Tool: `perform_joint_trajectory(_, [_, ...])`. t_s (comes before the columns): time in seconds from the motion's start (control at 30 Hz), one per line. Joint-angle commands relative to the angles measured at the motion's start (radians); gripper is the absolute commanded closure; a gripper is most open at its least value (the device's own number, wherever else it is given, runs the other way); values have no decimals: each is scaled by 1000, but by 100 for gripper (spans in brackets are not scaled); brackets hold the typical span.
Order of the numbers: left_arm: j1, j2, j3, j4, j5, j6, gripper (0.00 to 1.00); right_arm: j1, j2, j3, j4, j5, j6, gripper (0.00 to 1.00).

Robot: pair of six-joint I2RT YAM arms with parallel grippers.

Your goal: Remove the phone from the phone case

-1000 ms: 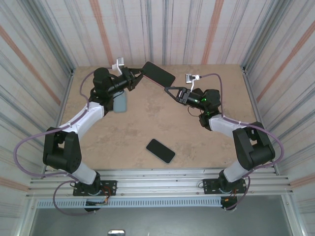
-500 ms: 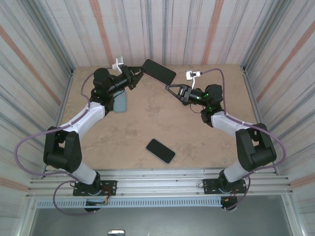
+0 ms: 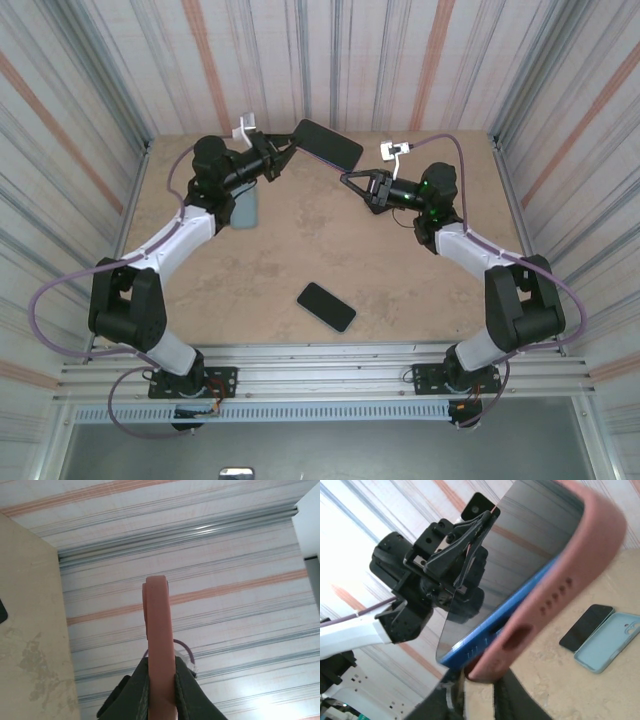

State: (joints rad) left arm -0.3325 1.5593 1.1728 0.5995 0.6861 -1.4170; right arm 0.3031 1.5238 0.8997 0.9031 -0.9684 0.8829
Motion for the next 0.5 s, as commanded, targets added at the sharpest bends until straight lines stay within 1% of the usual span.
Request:
perform_joint_trajectory(0.0, [-11,-70,64,-64,131,140,100,-28,-23,1,-57,30,-47,75])
perform_joint_trajectory(0.03, [-2,-73,70,-83,137,170,100,-35,-29,-3,-58,18,-55,73])
perform_joint_trajectory(0.1, [16,-74,90,-119,155,242,100,-46,-47,-7,-73,-19,-86,63])
perform_joint_trajectory(0.17, [26,-74,115,-162,184,328,100,-51,-70,-5,-140,-57,-165,56])
perform_joint_trajectory(0.23, [34,-70,153,-221,238,448,100,-56,-100,-1,-227,-86,-263,50])
perform_joint_trajectory(0.33, [40,-61,225,-370,333,665,100,-58,-145,22,-416,-127,-463,43])
perform_joint_trajectory(0.4, [50,-54,260,-447,397,800,100,-55,-164,50,-569,-150,-619,41])
perform_joint_trajectory(0.47, [61,-51,279,-495,450,907,100,-50,-171,87,-725,-168,-770,40])
